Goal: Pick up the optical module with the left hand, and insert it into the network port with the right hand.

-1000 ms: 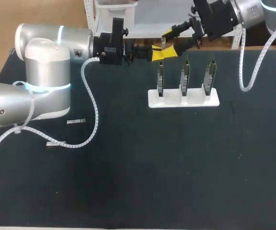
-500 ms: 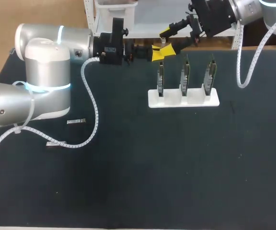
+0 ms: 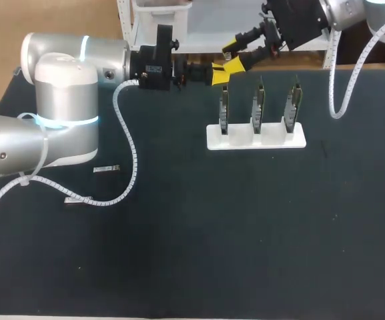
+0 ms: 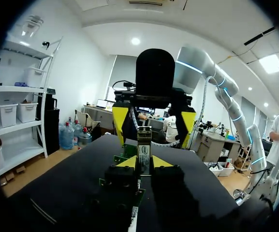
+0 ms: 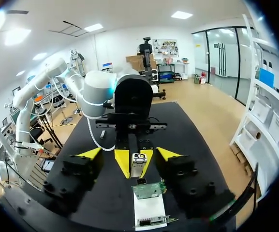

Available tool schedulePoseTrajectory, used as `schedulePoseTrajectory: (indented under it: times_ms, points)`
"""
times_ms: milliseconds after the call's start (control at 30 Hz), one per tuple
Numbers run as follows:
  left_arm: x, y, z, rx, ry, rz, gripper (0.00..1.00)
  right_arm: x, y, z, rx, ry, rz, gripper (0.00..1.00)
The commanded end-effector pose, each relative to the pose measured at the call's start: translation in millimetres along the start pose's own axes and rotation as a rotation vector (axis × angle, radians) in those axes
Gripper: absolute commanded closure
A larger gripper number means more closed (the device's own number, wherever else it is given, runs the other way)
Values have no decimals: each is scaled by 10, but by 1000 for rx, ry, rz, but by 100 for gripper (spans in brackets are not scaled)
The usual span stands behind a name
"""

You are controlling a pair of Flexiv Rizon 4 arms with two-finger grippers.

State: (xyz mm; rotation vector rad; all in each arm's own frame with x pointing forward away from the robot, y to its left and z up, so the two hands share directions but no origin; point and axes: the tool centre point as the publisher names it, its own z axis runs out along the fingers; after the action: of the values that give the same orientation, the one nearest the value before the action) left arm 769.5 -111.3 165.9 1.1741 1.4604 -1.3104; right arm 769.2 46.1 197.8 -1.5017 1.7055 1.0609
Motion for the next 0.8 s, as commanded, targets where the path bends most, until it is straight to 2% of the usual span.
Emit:
schedulePoseTrajectory:
  times_ms: [33,500,533,567,800]
  points:
    - [7,-14,1,-5,-3,1,100,3,1,-3,5,1,2,100]
    - [7,-14,1,-5,-3,1,100,26,-16,1,13,0,16,100]
    - [7,-14,1,-5,-3,1,56,28,-20,-1,14,0,17,100]
    - [7,-14,1,-5,-3,1,0,29,-22,-3,16,0,19,100]
    - [7,-14,1,-5,-3,1,0,23,-36,-24,24,-3,22,100]
